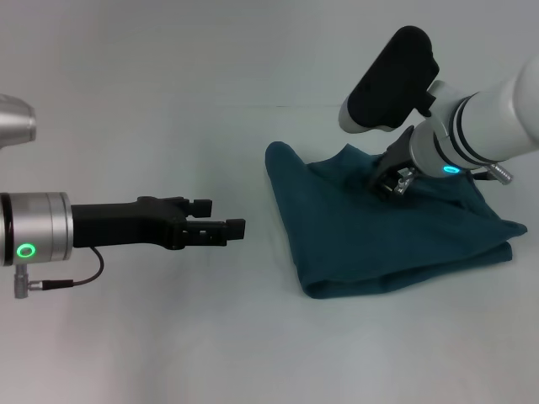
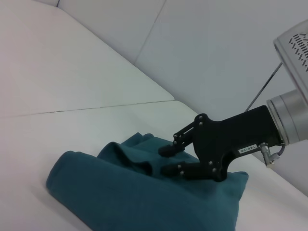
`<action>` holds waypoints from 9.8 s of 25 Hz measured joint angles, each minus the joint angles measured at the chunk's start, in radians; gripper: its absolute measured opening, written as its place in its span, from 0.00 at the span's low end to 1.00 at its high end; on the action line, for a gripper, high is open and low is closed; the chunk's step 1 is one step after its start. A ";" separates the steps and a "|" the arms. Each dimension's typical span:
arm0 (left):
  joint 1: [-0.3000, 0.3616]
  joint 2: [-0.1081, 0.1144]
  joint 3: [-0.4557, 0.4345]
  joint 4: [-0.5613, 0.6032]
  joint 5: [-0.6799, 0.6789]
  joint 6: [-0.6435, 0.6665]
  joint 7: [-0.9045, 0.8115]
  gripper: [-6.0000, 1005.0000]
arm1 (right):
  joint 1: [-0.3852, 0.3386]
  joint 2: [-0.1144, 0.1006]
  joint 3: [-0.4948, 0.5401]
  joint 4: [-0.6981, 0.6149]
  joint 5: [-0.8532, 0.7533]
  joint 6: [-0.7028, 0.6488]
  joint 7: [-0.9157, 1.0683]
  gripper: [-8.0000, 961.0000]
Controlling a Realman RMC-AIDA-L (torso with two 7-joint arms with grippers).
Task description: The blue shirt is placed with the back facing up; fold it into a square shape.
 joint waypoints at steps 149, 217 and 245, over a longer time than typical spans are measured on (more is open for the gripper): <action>0.017 -0.026 0.012 -0.028 0.007 -0.061 0.096 0.91 | -0.278 -0.012 0.197 0.529 1.400 0.132 -1.533 0.01; -0.416 -0.044 0.159 -0.454 0.187 -0.495 -0.806 0.79 | -0.455 -0.007 0.647 -0.390 0.806 -0.320 -0.572 0.88; -0.361 0.014 0.170 -0.430 0.163 -0.506 -0.780 0.09 | -0.426 -0.011 0.644 -0.326 0.801 -0.270 -0.591 0.88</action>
